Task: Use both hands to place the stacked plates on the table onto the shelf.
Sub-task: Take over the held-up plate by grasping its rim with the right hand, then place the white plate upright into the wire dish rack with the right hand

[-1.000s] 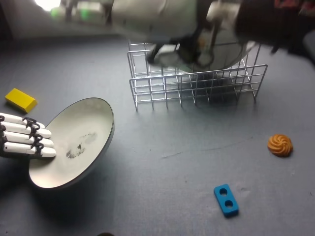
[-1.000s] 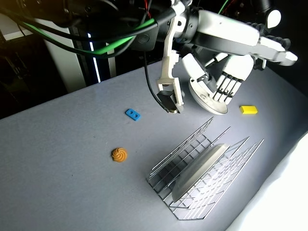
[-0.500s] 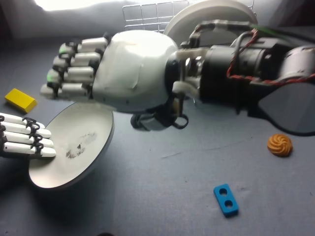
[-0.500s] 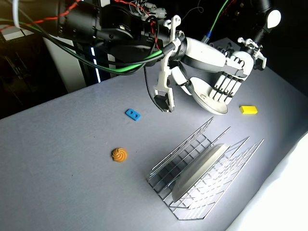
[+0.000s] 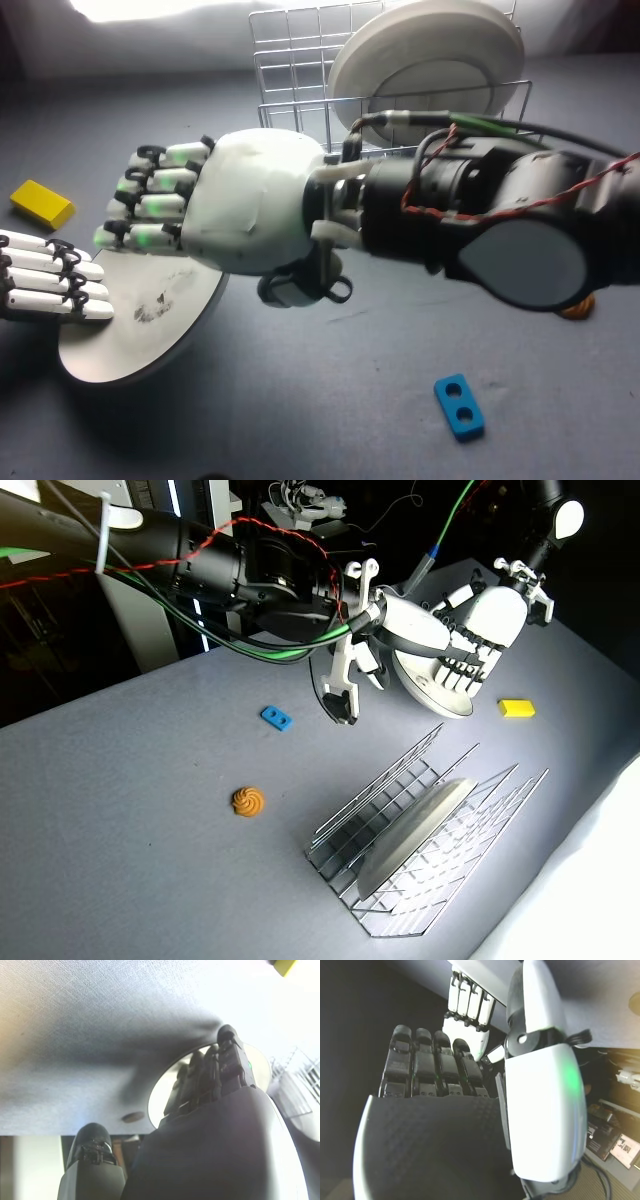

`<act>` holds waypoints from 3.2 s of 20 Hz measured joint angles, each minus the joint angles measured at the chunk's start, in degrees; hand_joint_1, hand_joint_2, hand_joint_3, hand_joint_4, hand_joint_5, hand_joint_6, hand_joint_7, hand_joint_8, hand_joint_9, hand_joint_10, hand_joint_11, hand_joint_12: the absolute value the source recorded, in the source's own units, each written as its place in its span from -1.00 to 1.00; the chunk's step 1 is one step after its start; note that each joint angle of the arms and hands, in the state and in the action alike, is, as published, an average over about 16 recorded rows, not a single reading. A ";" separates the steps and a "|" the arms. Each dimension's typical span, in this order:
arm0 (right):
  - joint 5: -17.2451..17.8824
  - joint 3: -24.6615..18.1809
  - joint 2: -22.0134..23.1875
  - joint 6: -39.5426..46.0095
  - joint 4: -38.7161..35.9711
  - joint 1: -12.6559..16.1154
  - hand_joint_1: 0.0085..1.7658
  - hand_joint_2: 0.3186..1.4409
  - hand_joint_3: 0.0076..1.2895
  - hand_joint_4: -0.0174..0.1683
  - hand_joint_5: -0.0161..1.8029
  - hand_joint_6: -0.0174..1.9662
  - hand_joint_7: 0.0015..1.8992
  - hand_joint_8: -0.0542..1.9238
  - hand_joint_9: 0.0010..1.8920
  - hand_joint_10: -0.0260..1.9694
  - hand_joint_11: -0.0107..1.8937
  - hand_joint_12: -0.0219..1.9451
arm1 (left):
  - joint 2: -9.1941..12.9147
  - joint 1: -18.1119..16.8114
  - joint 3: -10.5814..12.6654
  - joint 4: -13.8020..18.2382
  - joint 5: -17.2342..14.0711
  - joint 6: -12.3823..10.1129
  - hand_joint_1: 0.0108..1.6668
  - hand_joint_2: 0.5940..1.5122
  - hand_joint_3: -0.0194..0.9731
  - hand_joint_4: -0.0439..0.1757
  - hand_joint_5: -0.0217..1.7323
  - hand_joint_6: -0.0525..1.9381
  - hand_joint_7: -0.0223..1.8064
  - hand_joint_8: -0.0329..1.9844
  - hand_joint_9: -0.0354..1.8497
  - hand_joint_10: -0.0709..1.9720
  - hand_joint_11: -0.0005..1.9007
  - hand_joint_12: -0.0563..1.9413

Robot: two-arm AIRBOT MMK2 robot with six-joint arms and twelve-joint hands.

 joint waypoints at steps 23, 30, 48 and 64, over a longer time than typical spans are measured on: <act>-3.08 11.59 -11.87 -0.69 0.00 -3.40 0.27 0.33 -0.99 -0.83 -0.34 -0.81 -0.34 -0.84 -0.30 -0.89 -0.60 0.13 | -0.06 -0.56 0.12 0.87 0.06 -0.85 -0.99 0.04 -0.92 -0.67 -0.98 -0.98 -0.98 -0.98 -0.99 -0.98 -0.98 -0.92; -4.70 11.58 -11.76 -1.10 0.00 -3.40 0.30 0.22 -0.99 -0.88 -0.15 -0.54 -0.08 -0.60 0.01 -0.48 -0.20 0.22 | -0.07 -2.08 0.40 1.67 0.24 -1.34 -0.99 0.03 -0.92 -0.65 -0.98 -0.99 -0.97 -0.98 -0.99 -0.98 -0.98 -0.93; -6.27 7.02 -7.71 -1.13 0.00 -3.03 0.38 0.13 -1.00 -0.90 -0.07 -0.34 0.04 -0.34 0.06 0.09 -0.06 0.25 | 1.48 -19.29 2.14 4.98 1.05 -5.46 -0.99 0.03 -0.92 -0.63 -0.93 -0.93 -0.95 -0.97 -0.94 -0.92 -0.98 -0.94; -1.32 -12.43 9.90 3.87 -0.01 5.49 0.48 0.15 -0.99 -0.79 0.10 -0.09 0.15 -0.17 0.10 -0.05 -0.08 0.25 | 2.04 -23.21 2.15 4.87 0.19 -5.77 -0.99 0.02 -0.92 -0.63 -0.93 -0.94 -0.95 -0.97 -0.94 -0.92 -0.98 -0.94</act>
